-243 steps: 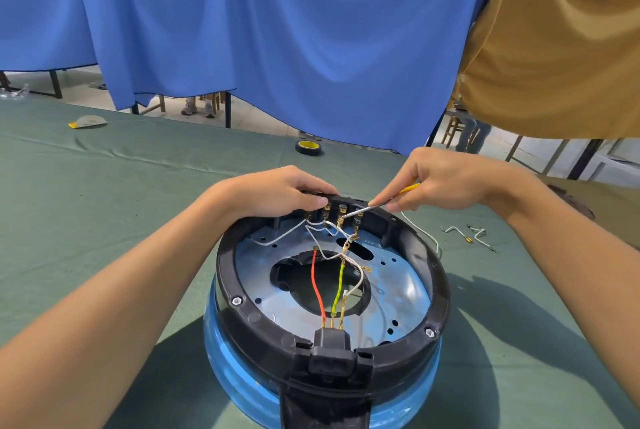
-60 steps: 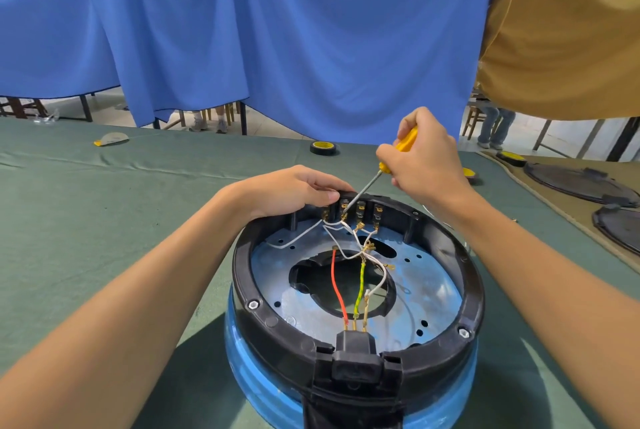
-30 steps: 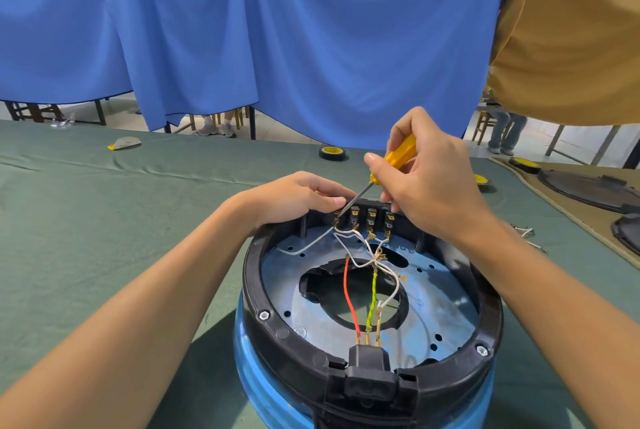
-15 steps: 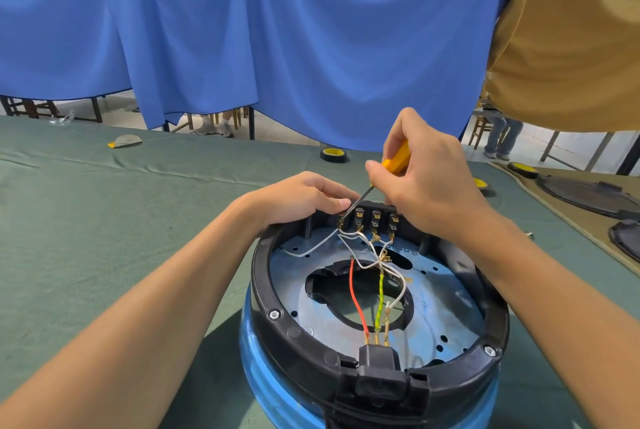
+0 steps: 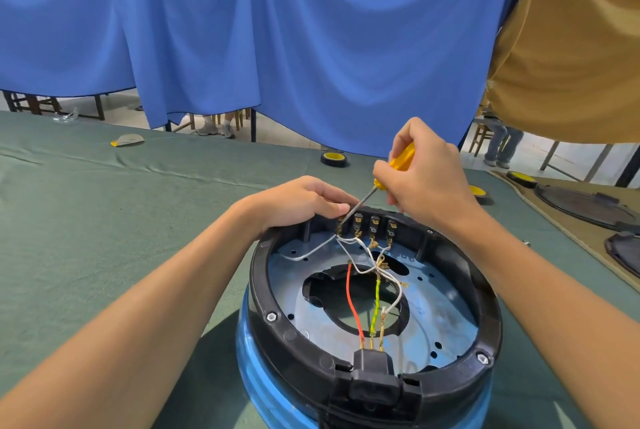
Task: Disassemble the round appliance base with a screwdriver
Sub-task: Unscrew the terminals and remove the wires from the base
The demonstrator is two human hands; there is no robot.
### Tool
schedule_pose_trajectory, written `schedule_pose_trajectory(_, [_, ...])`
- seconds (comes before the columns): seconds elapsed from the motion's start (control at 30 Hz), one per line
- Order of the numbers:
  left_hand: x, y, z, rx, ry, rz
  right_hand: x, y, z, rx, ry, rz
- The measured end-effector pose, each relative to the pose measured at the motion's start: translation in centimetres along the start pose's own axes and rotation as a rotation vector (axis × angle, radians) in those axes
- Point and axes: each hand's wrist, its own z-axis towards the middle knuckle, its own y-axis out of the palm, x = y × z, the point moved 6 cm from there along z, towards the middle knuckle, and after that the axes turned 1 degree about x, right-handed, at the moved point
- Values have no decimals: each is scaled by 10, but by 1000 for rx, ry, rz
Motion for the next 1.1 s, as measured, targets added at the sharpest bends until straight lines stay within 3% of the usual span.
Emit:
schedule_pose_trajectory(0.2, [0, 0, -1, -8, 11, -31, -2, -4, -9, 40, -39, -24])
schedule_pose_trajectory(0.47, [0, -1, -1, 0, 12, -10, 34, 28, 30, -218, 345, 137])
schedule_pose_trajectory(0.63, [-1, 0, -1, -3, 20, -10, 39, 12, 22, -132, 368, 259])
schedule_pose_trajectory(0.87, [-1, 1, 0, -15, 29, -18, 9, -16, -8, -27, 130, 124])
schedule_pose_trajectory(1.0, [-4, 0, 1, 4, 21, -29, -23, -41, -18, 141, -115, 133])
schedule_pose_trajectory(1.1, [-4, 0, 2, -1, 19, -13, -44, -49, -18, 82, -247, 146])
